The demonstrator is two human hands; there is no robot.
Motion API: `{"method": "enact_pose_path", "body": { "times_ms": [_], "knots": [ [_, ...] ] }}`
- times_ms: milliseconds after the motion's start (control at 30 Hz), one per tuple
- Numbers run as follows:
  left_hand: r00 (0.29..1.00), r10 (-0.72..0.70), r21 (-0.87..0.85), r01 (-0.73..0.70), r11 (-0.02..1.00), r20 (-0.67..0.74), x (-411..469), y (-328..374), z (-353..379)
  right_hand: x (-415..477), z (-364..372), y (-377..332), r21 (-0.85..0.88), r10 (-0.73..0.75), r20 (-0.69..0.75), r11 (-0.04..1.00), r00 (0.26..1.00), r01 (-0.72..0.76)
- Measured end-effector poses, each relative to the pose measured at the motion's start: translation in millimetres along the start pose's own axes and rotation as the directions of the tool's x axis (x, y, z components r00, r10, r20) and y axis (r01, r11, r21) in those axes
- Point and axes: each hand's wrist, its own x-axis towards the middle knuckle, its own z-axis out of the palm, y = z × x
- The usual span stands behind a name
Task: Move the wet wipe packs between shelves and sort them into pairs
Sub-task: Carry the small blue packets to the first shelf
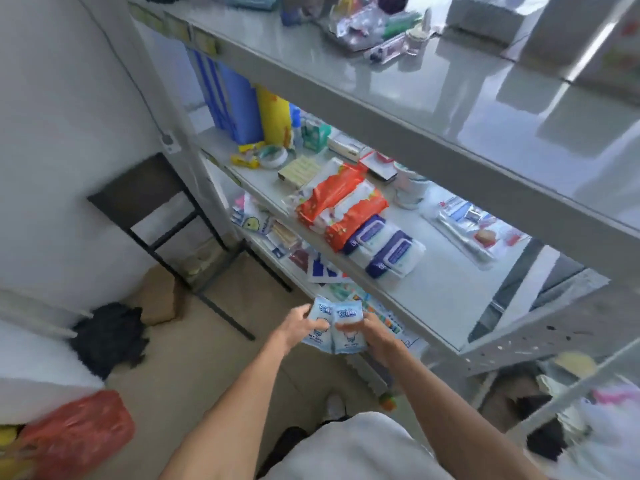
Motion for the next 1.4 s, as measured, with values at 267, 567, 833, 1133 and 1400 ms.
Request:
{"method": "enact_pose_path", "body": {
  "times_ms": [267,567,833,1133,1400],
  "knots": [
    [0.951,0.151,0.295,-0.231,0.927,0.270,73,119,124,-36,-97,-11,0.295,-0.063,-0.646,0.898,0.761,0.325],
    [0.906,0.342,0.635,-0.419,0.649,0.249,96,132,196,-25,-128,-29,0.023,-0.010,-0.896,0.997,0.444,0.070],
    [0.751,0.408,0.846,-0.520,-0.122,0.520,109,102,190,-5,-118,-29,-0.216,-0.131,-0.962,0.900,0.238,-0.379],
    [0.821,0.253,0.857,-0.466,-0.220,0.512,123,102,190,8,-131,-27,-0.425,-0.257,-0.882,0.797,0.396,-0.430],
    [0.801,0.291,0.844,-0.444,-0.300,0.524,114,102,191,7,-130,-32,-0.405,-0.245,-0.871,0.848,0.425,-0.341]
  ]
}}
